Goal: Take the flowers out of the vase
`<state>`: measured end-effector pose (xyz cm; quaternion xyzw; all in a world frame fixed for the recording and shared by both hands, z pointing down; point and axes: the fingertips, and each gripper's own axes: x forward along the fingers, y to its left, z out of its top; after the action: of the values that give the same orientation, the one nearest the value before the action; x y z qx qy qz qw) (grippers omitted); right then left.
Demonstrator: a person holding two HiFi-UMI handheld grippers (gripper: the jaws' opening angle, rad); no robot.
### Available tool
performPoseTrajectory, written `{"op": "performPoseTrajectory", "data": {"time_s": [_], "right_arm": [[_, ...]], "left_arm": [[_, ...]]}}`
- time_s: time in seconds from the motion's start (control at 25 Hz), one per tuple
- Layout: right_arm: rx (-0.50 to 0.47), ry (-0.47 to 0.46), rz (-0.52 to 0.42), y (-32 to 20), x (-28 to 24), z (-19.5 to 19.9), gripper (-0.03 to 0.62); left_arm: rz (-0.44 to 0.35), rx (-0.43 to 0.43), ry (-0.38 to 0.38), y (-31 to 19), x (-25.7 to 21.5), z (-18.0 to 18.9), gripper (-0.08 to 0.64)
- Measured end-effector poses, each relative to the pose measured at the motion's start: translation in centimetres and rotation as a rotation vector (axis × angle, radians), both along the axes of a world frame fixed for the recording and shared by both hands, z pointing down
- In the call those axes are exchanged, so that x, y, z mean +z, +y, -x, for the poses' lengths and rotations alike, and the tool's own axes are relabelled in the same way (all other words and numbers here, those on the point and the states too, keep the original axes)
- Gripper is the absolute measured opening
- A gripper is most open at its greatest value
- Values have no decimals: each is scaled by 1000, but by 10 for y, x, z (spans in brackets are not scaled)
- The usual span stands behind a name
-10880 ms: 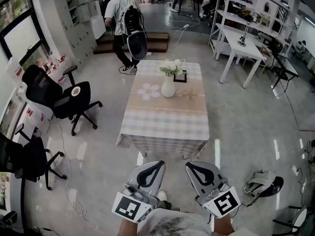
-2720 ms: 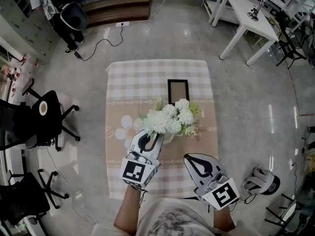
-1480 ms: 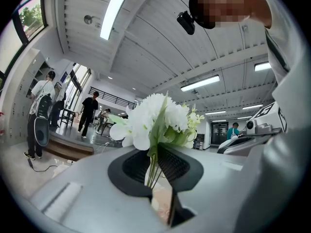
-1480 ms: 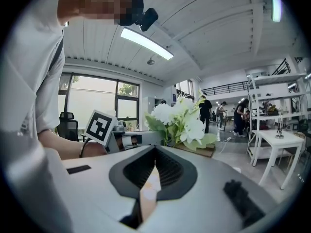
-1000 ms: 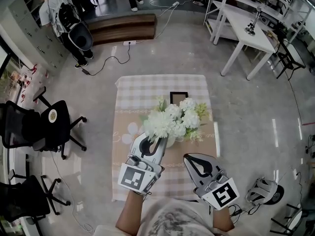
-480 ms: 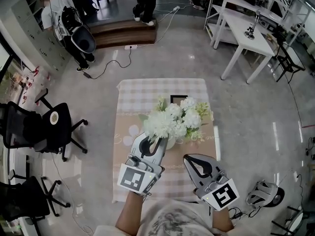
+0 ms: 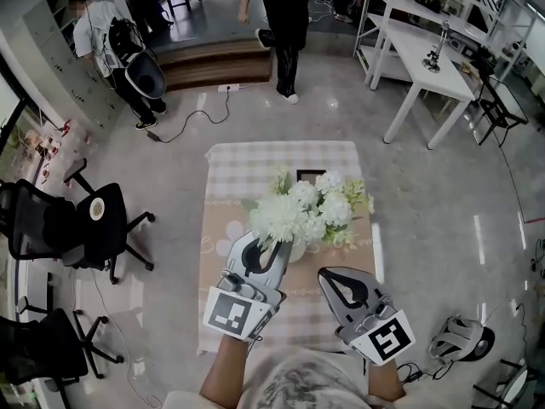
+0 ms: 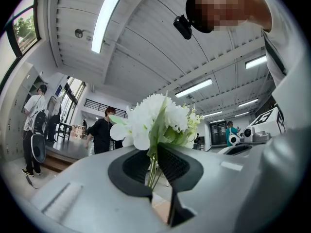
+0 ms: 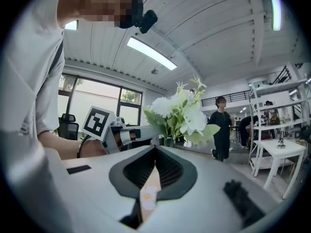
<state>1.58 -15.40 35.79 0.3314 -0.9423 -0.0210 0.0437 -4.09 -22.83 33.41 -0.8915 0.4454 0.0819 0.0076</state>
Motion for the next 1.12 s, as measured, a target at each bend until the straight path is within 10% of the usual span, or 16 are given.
{"op": "performPoseTrajectory", "data": {"time_s": [1.12], "right_arm": [[-53,2,-26,18,-12,15,15]], "left_arm": [[18,-37,-2,37,-8,18,52]]}}
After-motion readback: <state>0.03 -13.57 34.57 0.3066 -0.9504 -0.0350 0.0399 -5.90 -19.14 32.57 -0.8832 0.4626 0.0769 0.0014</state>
